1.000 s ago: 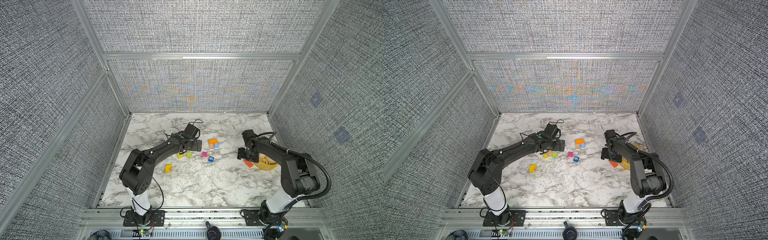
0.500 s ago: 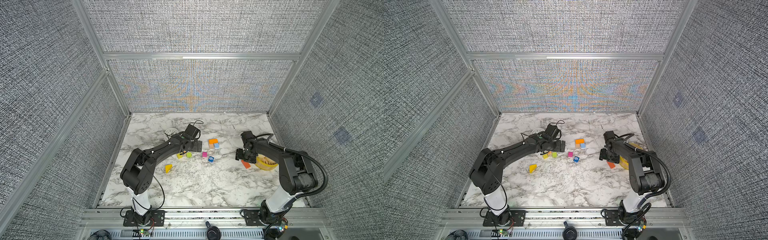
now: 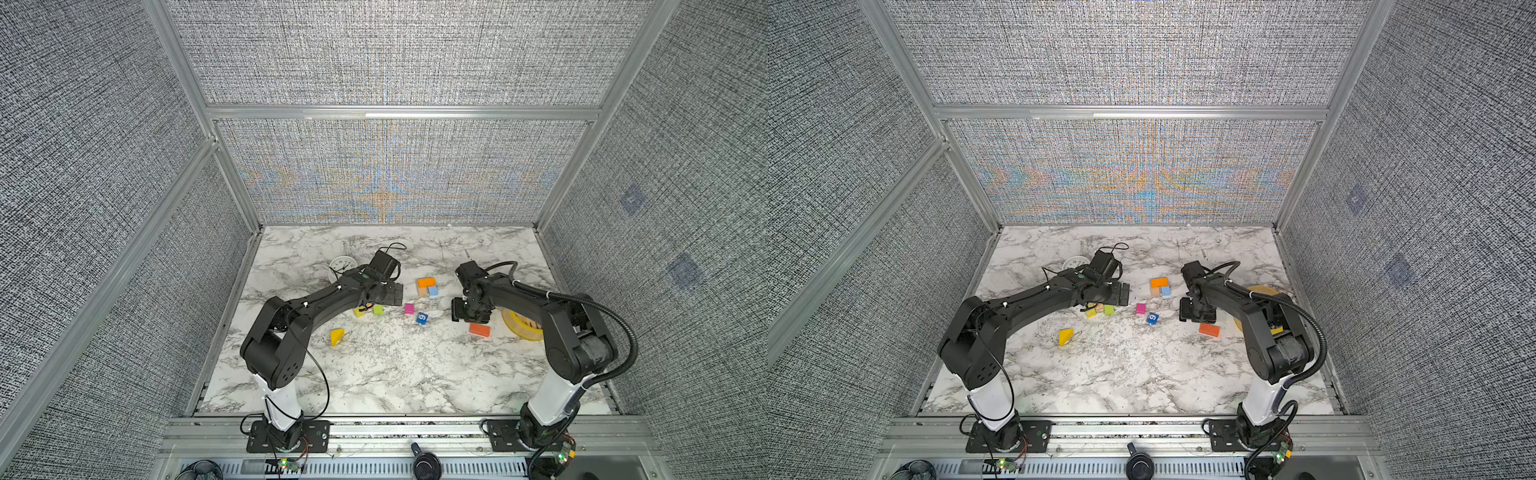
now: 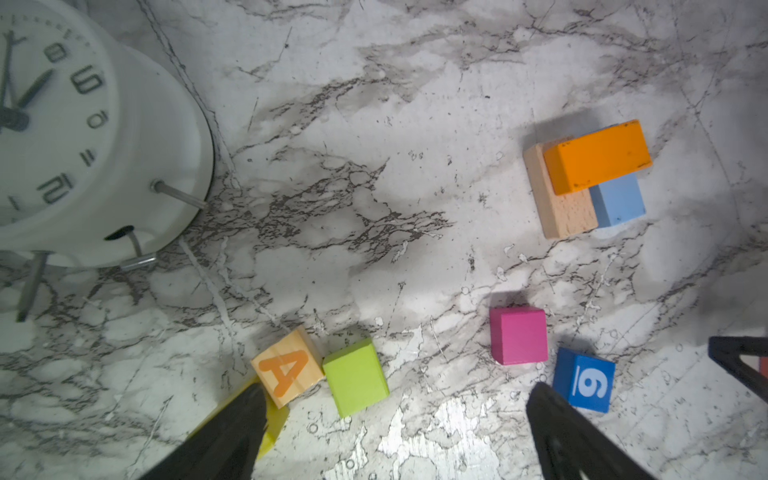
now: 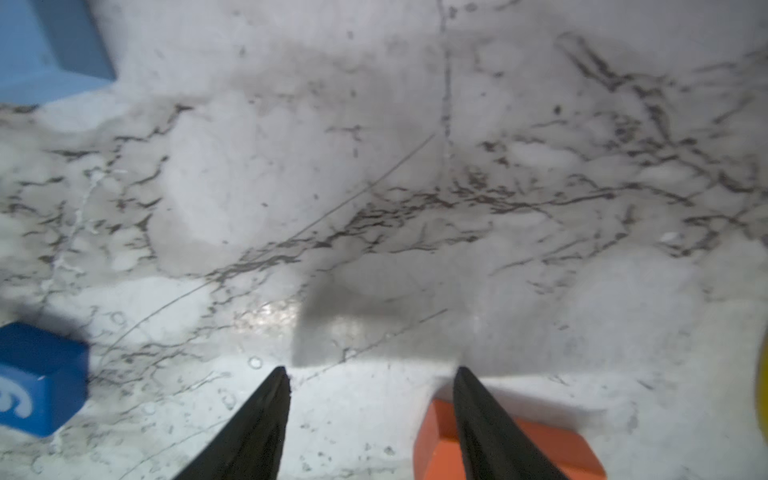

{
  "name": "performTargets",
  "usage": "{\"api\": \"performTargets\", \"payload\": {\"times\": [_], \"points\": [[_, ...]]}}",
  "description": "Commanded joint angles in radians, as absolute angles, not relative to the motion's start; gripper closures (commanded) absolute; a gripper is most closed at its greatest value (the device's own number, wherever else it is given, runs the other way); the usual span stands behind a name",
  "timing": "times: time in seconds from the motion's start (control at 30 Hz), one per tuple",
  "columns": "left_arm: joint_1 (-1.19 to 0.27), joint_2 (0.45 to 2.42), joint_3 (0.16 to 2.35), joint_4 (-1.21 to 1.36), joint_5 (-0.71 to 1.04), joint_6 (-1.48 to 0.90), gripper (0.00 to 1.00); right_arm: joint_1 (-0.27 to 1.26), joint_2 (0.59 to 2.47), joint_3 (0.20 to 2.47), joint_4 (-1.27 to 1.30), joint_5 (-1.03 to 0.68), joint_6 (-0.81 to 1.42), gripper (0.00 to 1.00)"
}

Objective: Build the wood block tower
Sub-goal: 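Move the right gripper to the red-orange block beside the basket and grasp, then lift the red-orange block and carry it toward the block stack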

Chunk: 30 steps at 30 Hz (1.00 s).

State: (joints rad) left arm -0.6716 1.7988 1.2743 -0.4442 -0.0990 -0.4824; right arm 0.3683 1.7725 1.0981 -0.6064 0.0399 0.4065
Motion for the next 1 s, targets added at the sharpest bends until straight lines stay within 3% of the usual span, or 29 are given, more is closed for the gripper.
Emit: {"api": "performTargets", "payload": {"times": [0.0, 0.33, 0.97], "points": [[-0.670, 1.790, 1.271, -0.449, -0.109, -0.486, 0.01, 0.382, 1.772, 1.115, -0.655, 0.059, 0.415, 0.35], [-0.671, 1.790, 1.270, -0.441, -0.103, -0.486, 0.01, 0.362, 1.638, 1.043, -0.688, 0.169, 0.444, 0.22], [-0.672, 1.810, 1.250, -0.418, -0.081, -0.486, 0.01, 0.278, 1.612, 0.907, -0.617, 0.106, 0.510, 0.20]]}}
